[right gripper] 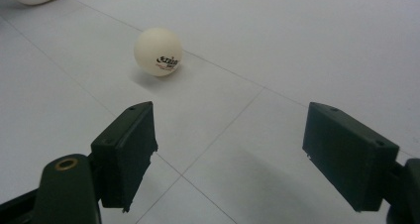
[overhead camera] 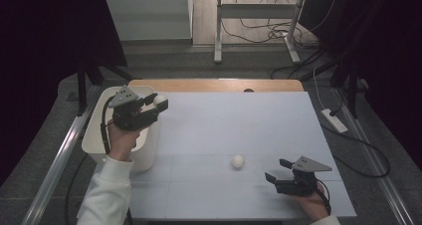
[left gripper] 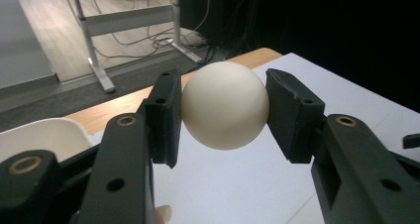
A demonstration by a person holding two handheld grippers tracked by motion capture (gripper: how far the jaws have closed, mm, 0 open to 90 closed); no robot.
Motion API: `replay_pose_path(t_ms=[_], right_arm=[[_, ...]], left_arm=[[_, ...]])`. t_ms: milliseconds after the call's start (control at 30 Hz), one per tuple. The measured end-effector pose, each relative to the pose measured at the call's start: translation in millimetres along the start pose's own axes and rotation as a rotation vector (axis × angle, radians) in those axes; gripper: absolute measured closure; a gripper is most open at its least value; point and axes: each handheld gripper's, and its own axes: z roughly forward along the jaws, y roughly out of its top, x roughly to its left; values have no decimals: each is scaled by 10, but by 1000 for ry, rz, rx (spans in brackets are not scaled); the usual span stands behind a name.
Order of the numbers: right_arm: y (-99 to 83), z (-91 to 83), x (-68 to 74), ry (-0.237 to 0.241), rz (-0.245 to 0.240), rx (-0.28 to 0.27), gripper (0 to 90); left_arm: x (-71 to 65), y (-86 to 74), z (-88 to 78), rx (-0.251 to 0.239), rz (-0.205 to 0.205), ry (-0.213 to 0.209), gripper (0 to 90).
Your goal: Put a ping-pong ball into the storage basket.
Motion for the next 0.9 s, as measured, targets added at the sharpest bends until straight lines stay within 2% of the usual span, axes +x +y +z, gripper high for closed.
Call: replay_pose_path(t_ms=[367, 433, 600, 900], right_arm=[[4, 3, 3, -1, 0, -1, 206], [6, 3, 2, 0, 0, -2, 207], [6, -2, -1, -2, -1, -2, 207], [8, -3, -8, 3, 3, -6, 207]], left_arm=[[242, -24, -41, 34, -33, 80, 512], [290, -9, -26, 53, -26, 106, 512], [354, 15, -4, 82, -22, 132, 511], [548, 18, 45, 170, -31, 187, 510]])
